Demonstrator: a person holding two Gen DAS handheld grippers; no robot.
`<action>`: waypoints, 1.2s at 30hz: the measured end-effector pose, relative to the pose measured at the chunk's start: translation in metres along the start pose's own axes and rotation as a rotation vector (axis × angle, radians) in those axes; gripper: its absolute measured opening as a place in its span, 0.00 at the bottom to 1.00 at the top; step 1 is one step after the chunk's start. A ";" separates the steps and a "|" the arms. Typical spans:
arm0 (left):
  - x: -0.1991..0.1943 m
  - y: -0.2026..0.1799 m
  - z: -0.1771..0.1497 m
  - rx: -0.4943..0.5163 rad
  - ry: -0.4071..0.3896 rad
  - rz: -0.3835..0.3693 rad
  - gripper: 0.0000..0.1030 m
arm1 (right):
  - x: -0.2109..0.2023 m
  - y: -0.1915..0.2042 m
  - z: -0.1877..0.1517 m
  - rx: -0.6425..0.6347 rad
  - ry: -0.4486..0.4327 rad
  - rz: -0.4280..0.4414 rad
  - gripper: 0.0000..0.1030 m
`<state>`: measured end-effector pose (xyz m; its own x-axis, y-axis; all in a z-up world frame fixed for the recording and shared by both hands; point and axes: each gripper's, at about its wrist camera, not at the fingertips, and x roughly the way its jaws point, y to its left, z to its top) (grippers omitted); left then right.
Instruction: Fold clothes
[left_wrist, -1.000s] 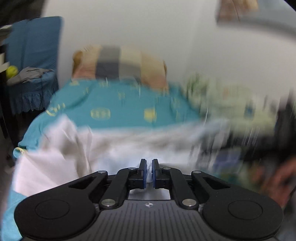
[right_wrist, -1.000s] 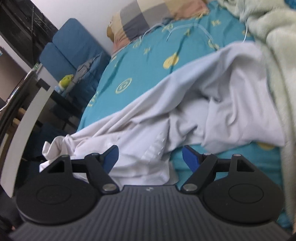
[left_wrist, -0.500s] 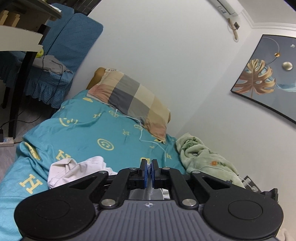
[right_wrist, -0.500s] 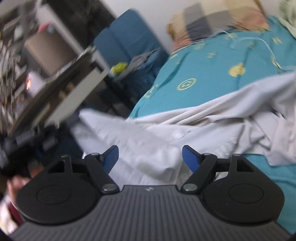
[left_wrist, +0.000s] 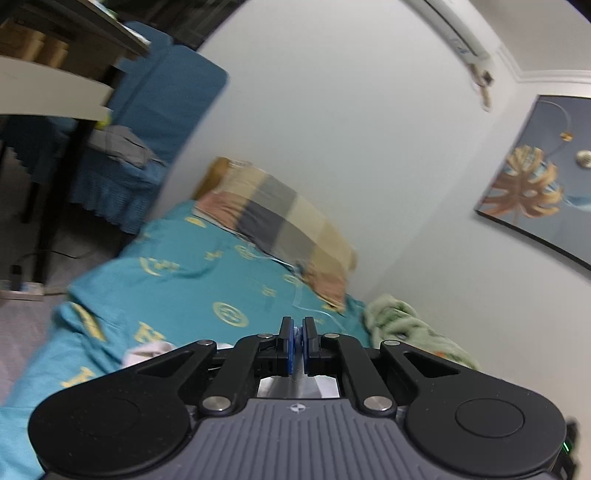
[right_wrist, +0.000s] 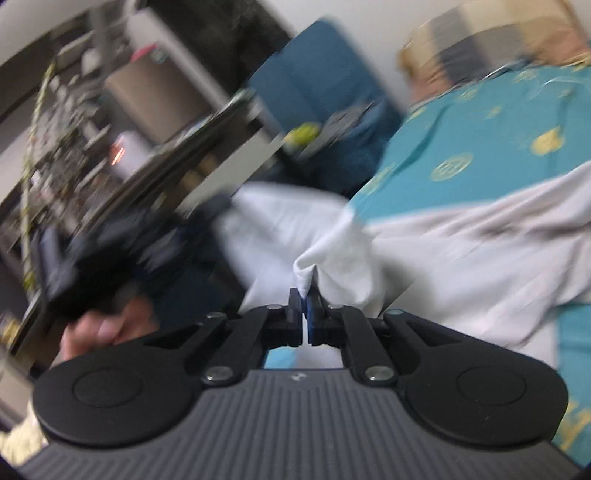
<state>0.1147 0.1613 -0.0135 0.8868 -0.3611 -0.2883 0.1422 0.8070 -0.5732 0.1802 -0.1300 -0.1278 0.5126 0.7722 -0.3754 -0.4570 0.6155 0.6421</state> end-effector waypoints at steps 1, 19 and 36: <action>-0.002 0.005 0.002 -0.012 -0.001 0.033 0.05 | 0.007 0.006 -0.007 -0.001 0.034 0.028 0.05; 0.018 0.054 0.003 -0.014 0.157 0.469 0.09 | -0.067 -0.147 0.014 0.568 -0.103 -0.467 0.10; 0.004 -0.053 -0.041 0.351 0.099 0.259 0.55 | -0.014 -0.169 0.007 0.566 -0.053 -0.434 0.51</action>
<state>0.0928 0.0977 -0.0159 0.8688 -0.1553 -0.4701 0.0764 0.9802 -0.1826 0.2547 -0.2458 -0.2265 0.6041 0.4583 -0.6520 0.2366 0.6781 0.6958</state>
